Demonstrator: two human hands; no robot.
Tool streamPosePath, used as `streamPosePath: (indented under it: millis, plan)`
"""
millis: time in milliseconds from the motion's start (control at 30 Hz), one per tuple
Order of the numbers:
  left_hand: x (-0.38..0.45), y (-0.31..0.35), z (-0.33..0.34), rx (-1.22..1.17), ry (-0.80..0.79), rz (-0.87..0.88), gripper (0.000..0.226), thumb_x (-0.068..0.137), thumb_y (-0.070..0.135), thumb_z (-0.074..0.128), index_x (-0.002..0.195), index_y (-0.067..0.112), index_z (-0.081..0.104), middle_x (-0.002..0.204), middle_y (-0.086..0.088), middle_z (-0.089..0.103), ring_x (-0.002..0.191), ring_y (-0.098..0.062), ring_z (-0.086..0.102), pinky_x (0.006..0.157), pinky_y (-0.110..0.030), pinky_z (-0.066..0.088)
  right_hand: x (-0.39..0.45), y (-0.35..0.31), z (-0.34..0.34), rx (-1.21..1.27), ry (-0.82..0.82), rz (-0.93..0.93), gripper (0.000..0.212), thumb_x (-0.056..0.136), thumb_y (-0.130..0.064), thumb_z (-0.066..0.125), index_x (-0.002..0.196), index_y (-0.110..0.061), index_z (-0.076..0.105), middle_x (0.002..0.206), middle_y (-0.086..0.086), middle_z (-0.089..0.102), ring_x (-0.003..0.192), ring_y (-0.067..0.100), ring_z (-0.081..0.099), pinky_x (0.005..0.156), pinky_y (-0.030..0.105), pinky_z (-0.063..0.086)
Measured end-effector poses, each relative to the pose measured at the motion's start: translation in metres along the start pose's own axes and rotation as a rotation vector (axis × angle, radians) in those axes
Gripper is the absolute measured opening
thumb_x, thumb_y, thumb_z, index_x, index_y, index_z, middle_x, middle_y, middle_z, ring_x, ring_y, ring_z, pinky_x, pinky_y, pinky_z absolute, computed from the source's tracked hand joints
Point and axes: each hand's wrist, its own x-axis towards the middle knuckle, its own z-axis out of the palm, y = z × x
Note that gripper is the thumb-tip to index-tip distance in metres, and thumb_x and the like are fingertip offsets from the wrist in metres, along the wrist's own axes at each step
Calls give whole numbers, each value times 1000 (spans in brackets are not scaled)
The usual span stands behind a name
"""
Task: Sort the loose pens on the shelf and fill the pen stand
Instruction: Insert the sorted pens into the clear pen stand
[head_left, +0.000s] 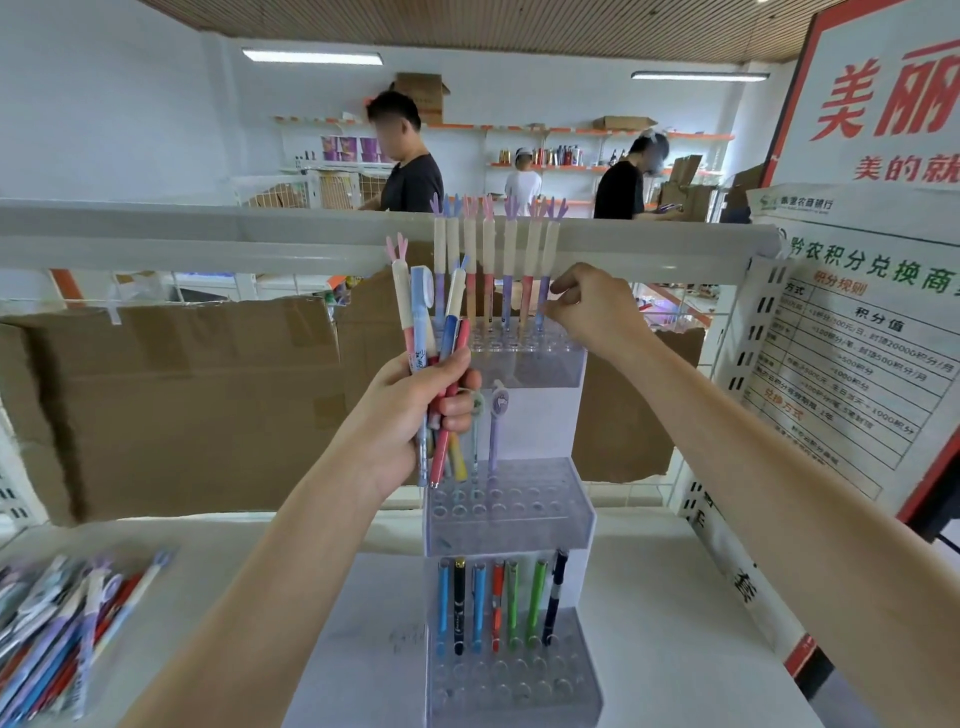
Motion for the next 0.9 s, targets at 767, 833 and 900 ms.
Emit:
streamPosePath:
  millis: [767, 833, 900]
  plan:
    - [-3, -13, 9, 131, -7, -39, 13, 92, 5, 50, 83, 0, 56, 65, -7, 58, 47, -10, 44, 42, -17, 37, -45, -40, -19, 810, -19, 20, 14, 98, -22, 48, 85, -15, 50, 69, 5, 61, 41, 4, 45, 44, 18, 34]
    - [-3, -10, 4, 99, 36, -30, 16, 93, 5, 50, 79, 2, 57, 63, -6, 59, 46, -10, 45, 42, -17, 37, -34, -33, -32, 728, 104, -61, 13, 100, -23, 42, 88, -20, 41, 75, 12, 65, 47, 14, 56, 43, 21, 39]
    - [-3, -7, 1, 53, 66, -14, 11, 93, 8, 50, 86, 0, 56, 64, -7, 59, 46, -10, 47, 41, -18, 39, -24, -23, -36, 550, 156, -95, 6, 100, -20, 42, 97, -18, 38, 81, 14, 66, 56, 21, 62, 47, 24, 47]
